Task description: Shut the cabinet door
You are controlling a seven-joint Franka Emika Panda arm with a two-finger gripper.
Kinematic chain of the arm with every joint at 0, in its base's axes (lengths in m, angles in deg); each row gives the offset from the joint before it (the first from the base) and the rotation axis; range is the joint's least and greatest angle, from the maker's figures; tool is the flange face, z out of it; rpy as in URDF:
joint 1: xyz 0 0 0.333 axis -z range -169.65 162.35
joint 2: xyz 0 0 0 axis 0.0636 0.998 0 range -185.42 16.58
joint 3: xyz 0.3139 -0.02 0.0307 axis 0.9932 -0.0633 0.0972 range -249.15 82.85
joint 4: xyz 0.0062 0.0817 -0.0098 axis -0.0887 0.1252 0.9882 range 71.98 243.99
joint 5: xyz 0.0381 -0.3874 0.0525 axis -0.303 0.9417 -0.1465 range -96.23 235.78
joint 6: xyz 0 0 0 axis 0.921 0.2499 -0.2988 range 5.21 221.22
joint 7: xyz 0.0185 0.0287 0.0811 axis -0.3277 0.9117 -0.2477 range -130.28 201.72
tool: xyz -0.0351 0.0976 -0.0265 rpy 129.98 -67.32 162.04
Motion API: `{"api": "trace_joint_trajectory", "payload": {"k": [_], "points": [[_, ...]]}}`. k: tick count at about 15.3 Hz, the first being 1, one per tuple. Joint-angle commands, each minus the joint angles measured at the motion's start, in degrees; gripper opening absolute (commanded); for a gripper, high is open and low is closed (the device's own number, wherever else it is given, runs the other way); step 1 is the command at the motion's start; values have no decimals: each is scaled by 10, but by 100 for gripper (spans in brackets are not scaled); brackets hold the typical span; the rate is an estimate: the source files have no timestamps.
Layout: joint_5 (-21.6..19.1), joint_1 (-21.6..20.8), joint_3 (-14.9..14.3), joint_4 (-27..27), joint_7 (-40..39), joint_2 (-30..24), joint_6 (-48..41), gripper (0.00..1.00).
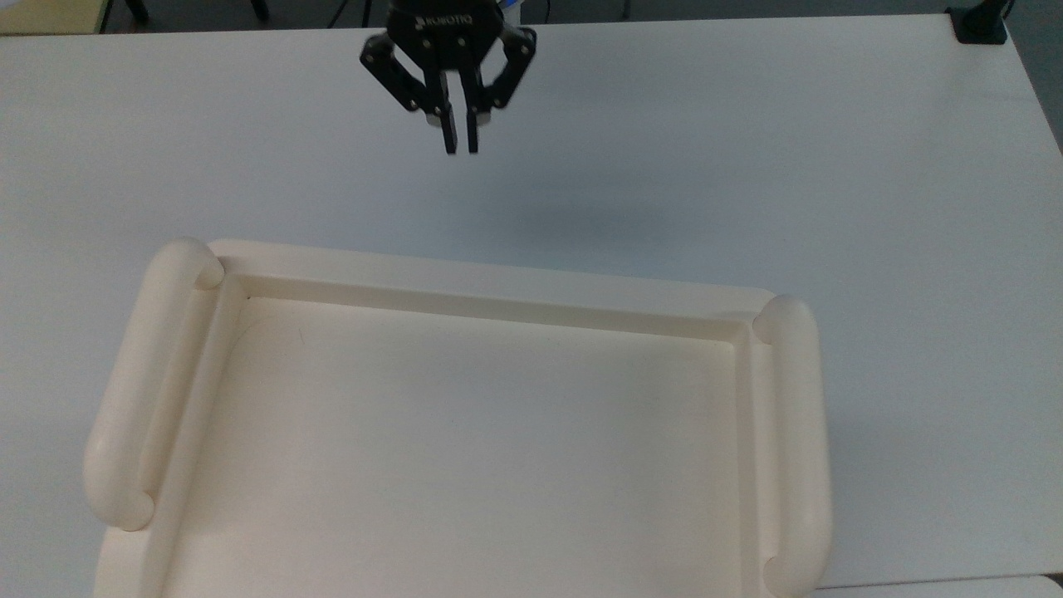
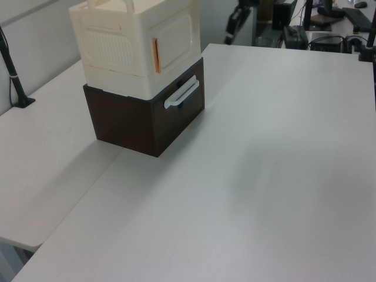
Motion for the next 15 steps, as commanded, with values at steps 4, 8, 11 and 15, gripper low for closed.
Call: {"api": "trace_joint_trajectory", "payload": {"k": [4,8,11,15], "points": [[-13,70,6,34,-34,-70,-223,100],[40,69,4,36,-27,-66,-234,100],[45,69,3,33,-27,-58,-233,100],[58,64,-2,31,-27,-55,-234,100]]}}
